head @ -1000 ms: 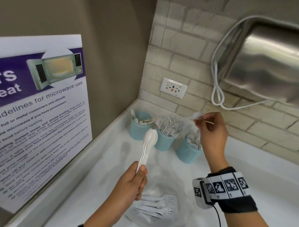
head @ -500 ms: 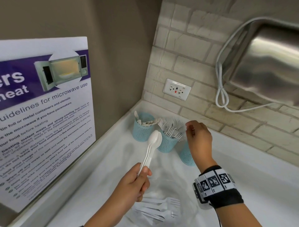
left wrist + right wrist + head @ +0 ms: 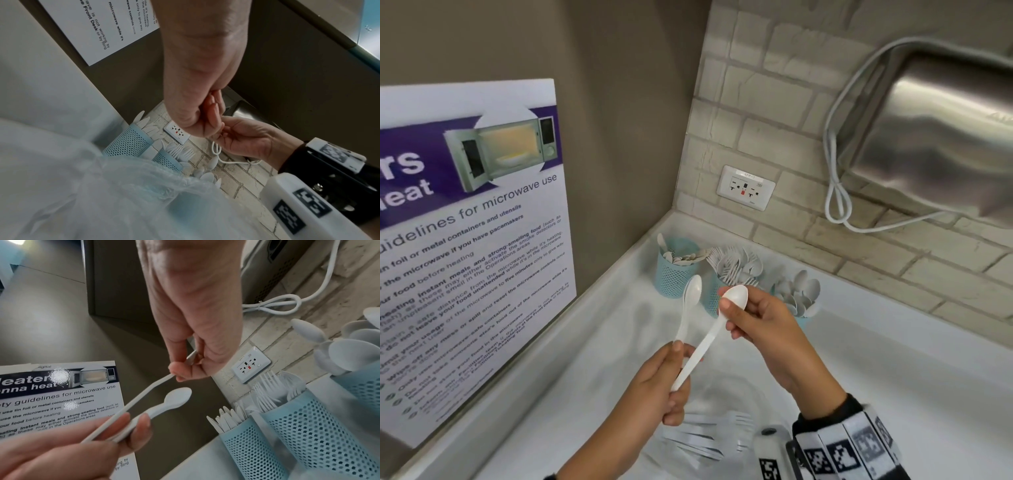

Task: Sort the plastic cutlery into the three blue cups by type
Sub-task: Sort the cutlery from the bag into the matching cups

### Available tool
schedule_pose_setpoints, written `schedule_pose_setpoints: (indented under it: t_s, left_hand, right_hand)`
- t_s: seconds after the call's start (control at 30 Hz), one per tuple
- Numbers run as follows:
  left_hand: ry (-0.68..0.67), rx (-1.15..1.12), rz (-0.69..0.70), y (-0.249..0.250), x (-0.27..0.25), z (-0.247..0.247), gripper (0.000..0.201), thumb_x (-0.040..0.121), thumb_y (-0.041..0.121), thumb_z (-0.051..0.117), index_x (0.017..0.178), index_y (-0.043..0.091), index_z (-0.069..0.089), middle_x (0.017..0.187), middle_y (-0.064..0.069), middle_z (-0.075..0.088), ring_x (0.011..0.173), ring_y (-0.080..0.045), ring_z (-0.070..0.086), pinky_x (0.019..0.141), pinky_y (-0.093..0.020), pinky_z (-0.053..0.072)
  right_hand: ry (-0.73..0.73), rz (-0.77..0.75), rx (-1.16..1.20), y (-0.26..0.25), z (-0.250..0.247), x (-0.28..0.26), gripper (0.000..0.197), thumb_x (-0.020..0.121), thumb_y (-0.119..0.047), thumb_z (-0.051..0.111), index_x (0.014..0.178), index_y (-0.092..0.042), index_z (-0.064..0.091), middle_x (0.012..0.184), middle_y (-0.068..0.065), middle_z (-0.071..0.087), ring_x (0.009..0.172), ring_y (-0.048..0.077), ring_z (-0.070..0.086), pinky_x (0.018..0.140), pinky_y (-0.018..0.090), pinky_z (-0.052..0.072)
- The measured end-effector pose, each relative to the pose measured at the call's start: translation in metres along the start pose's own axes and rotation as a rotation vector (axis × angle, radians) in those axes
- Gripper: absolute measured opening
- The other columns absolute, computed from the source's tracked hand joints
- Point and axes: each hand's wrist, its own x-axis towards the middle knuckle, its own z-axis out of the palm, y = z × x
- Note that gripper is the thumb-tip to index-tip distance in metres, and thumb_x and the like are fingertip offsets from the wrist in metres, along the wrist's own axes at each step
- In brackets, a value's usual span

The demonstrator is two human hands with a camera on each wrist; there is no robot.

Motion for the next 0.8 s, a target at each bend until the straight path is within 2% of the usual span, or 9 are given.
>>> schedule_pose_setpoints:
  t_s: [0.1,0.17,0.3,0.4,0.5,0.57,0.67,0.73,0.8]
  left_hand:
    - [-0.002,-0.007,0.011,0.000,-0.001,0.000,0.029,0.102,0.030,0.033,0.104,0.019,0.060,0.049,0.000,0.028,0.041,-0.009,0.025,0.043,-0.022,0.028]
    - [-0.012,-0.004,0.034,0.000,-0.002,0.001,0.028,0.102,0.026,0.034,0.108,0.024,0.062,0.050,0.001,0.028,0.042,-0.009,0.027,0.043,-0.022,0.030]
    - [-0.036,0.005,0.044,0.001,-0.003,0.003,0.025,0.099,0.030,0.041,0.111,0.023,0.062,0.051,0.004,0.029,0.042,-0.007,0.027,0.043,-0.021,0.031]
    - [-0.043,0.010,0.052,0.002,-0.004,0.003,0.028,0.096,0.033,0.044,0.104,0.019,0.067,0.049,0.005,0.028,0.041,-0.008,0.026,0.043,-0.021,0.030]
    - [-0.075,0.058,0.057,0.004,-0.005,0.003,0.034,0.092,0.040,0.045,0.092,0.022,0.074,0.048,0.002,0.026,0.041,-0.009,0.025,0.043,-0.021,0.031]
    - [-0.118,0.078,0.046,0.005,-0.006,0.004,0.038,0.087,0.046,0.046,0.090,0.021,0.075,0.047,0.001,0.025,0.042,-0.010,0.024,0.044,-0.022,0.031]
    - [-0.206,0.130,0.011,0.006,-0.008,0.008,0.043,0.085,0.051,0.045,0.088,0.020,0.074,0.047,0.002,0.027,0.043,-0.010,0.025,0.045,-0.022,0.032]
    - [-0.216,0.157,0.000,0.004,-0.007,0.012,0.043,0.085,0.051,0.045,0.089,0.021,0.075,0.048,0.002,0.027,0.043,-0.010,0.026,0.045,-0.022,0.033]
    - [-0.183,0.138,-0.001,0.000,-0.004,0.013,0.040,0.082,0.050,0.048,0.092,0.021,0.074,0.049,0.003,0.027,0.044,-0.010,0.026,0.043,-0.023,0.034]
  right_hand:
    - [0.026,0.026,0.060,-0.001,0.000,-0.002,0.025,0.088,-0.012,0.066,0.113,-0.013,0.064,0.076,-0.001,0.063,0.062,0.007,0.060,0.064,0.018,0.052]
    - [0.036,0.051,0.108,-0.001,-0.002,-0.004,0.025,0.088,-0.012,0.065,0.113,-0.014,0.063,0.073,-0.001,0.063,0.063,0.007,0.060,0.064,0.018,0.052]
    - [0.016,0.105,0.174,0.001,-0.002,-0.009,0.016,0.089,-0.015,0.063,0.102,-0.006,0.066,0.065,0.000,0.058,0.059,0.007,0.054,0.061,0.017,0.050]
    - [-0.004,0.138,0.179,0.001,-0.003,-0.012,0.016,0.087,-0.021,0.066,0.093,-0.006,0.067,0.063,0.001,0.053,0.058,0.008,0.049,0.062,0.018,0.049]
    - [-0.010,0.166,0.221,0.000,-0.003,-0.017,0.027,0.078,-0.027,0.070,0.096,-0.008,0.067,0.064,-0.001,0.051,0.059,0.008,0.048,0.061,0.019,0.048]
    - [-0.044,0.180,0.251,-0.001,-0.002,-0.020,0.031,0.077,-0.029,0.070,0.100,-0.007,0.066,0.069,0.001,0.055,0.058,0.008,0.047,0.064,0.023,0.047]
    - [-0.145,0.204,0.272,-0.002,0.001,-0.027,0.033,0.082,-0.029,0.067,0.110,-0.011,0.067,0.095,0.007,0.070,0.058,0.009,0.043,0.078,0.035,0.044]
    - [-0.166,0.206,0.236,-0.003,0.001,-0.031,0.034,0.082,-0.031,0.065,0.111,-0.013,0.067,0.095,0.005,0.071,0.055,0.008,0.040,0.071,0.028,0.044]
    - [-0.081,0.179,0.209,-0.007,-0.003,-0.033,0.028,0.081,-0.031,0.065,0.103,-0.013,0.068,0.086,0.003,0.070,0.049,0.005,0.040,0.055,0.016,0.041]
